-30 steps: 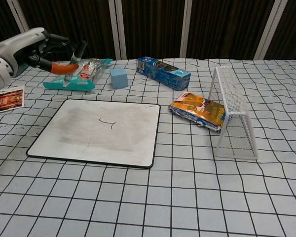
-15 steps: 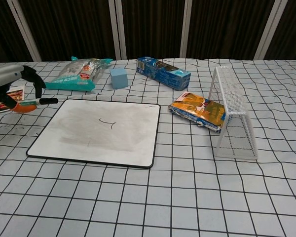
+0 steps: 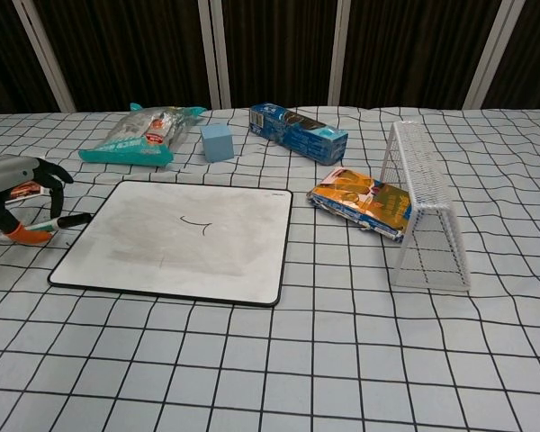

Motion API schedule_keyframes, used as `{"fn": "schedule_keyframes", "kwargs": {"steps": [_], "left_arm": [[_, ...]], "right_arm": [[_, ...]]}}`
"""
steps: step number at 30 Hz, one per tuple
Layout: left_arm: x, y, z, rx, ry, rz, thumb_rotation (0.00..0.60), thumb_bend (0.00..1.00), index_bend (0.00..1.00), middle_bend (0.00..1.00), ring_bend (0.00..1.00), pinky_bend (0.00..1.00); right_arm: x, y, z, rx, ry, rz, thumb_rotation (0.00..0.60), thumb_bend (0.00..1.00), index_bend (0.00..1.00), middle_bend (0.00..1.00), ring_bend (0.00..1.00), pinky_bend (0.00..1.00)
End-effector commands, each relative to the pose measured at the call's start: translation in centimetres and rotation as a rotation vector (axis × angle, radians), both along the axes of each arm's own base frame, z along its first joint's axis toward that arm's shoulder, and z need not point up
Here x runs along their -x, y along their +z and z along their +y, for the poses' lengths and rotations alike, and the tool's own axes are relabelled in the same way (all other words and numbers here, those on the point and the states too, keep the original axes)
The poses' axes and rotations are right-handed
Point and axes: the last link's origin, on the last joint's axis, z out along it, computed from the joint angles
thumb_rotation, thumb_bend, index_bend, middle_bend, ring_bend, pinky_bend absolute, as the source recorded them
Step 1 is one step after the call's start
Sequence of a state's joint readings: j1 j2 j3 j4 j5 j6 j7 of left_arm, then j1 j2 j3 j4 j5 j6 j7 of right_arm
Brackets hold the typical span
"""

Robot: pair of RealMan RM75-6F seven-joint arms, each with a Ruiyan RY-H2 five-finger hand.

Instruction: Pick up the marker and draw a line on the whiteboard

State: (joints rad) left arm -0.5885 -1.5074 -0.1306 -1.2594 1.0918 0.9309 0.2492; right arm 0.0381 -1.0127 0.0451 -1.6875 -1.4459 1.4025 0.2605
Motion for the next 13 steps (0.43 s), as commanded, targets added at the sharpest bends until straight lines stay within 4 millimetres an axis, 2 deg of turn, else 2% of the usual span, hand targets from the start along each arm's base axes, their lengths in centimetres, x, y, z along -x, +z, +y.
{"fn": "schedule_keyframes", "kwargs": {"steps": [1, 4, 8, 12, 13], "left_arm": [[-0.1, 0.9, -0.4, -0.011, 0.024, -0.038, 0.600, 0.08, 0.06, 0.00, 0.00, 0.00], [-0.3, 2.4, -1.1, -0.054, 0.019, -0.074, 0.600, 0.08, 0.01, 0.00, 0.00, 0.00], [-0.1, 4.5, -2.6, -0.103, 0.022, -0.115, 0.600, 0.08, 0.01, 0.00, 0.00, 0.00], [0.0, 6.8, -5.0, -0.157, 0.042, -0.174, 0.600, 0.09, 0.01, 0.00, 0.00, 0.00], [0.2, 7.9, -6.5, -0.179, 0.052, -0.199, 0.600, 0.09, 0.01, 0.00, 0.00, 0.00]], "right_arm": [[0.0, 0.0, 0.0, -0.002, 0.002, 0.003, 0.600, 0.30, 0.00, 0.00, 0.00, 0.00], [0.0, 0.0, 0.1, -0.006, 0.004, 0.008, 0.600, 0.30, 0.00, 0.00, 0.00, 0.00], [0.1, 0.0, 0.2, -0.009, 0.005, 0.016, 0.600, 0.30, 0.00, 0.00, 0.00, 0.00], [0.1, 0.0, 0.2, -0.021, 0.006, 0.033, 0.600, 0.30, 0.00, 0.00, 0.00, 0.00], [0.1, -0.1, 0.2, -0.027, 0.008, 0.041, 0.600, 0.30, 0.00, 0.00, 0.00, 0.00]]}}
